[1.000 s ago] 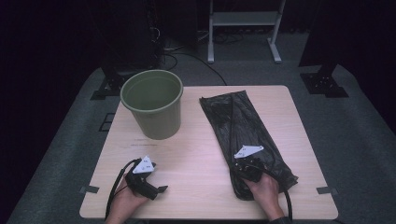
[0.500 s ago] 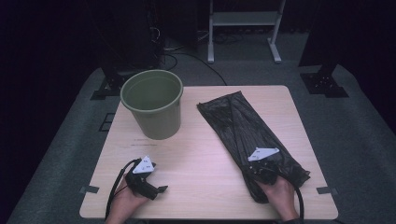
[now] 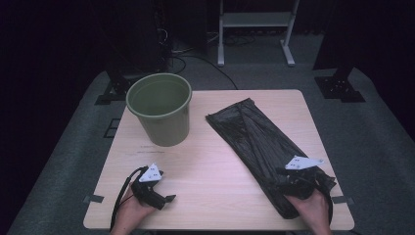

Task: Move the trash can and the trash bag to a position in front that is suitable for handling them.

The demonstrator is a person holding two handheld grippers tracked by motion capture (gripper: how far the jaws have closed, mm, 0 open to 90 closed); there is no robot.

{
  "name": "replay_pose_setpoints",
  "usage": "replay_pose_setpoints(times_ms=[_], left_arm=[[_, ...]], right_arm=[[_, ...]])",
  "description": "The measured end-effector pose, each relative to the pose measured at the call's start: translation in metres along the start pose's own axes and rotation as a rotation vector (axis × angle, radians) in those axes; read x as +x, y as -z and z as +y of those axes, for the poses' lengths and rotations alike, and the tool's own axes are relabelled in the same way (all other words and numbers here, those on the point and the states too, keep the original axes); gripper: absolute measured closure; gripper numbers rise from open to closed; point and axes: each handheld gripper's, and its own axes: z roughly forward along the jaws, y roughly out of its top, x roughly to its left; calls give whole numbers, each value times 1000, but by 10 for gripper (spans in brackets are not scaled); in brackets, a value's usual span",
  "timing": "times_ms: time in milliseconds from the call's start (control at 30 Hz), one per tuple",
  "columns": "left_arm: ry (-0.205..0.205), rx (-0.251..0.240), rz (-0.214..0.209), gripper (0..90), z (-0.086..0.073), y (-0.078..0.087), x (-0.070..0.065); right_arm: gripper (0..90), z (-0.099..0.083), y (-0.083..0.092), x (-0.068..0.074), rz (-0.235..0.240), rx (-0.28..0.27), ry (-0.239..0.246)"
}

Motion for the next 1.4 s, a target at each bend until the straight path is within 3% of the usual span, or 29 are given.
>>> replay_pose_setpoints(times_ms=[133, 167, 267, 300, 400, 567, 867, 1033, 1400], left_arm=[[0, 0, 0, 0, 0, 0, 0], [0, 0, 0, 0, 0, 0, 0], [-1, 2, 1, 0, 0, 0, 0], [0, 1, 1, 0, 0, 0, 0], [2, 1, 3, 0, 0, 0, 0], [9, 1, 12, 0, 0, 1, -1], [18, 1, 17, 0, 2, 4, -1], [28, -27, 21, 0, 6, 14, -1], [42, -38, 20, 0, 21, 35, 2]], right_arm=[[126, 1, 0, -16, -40, -27, -39], [120, 1, -3, -21, -70, -24, -48], [75, 0, -10, -31, -80, -18, -69], [70, -2, -19, -41, -98, -6, -93], [25, -7, -29, -46, -130, 38, -93], [0, -14, -36, -49, -152, 68, -86], [0, -18, -39, -50, -168, 68, -83], [0, -18, -39, -49, -174, 64, -88], [0, -18, -39, -49, -174, 63, -89]])
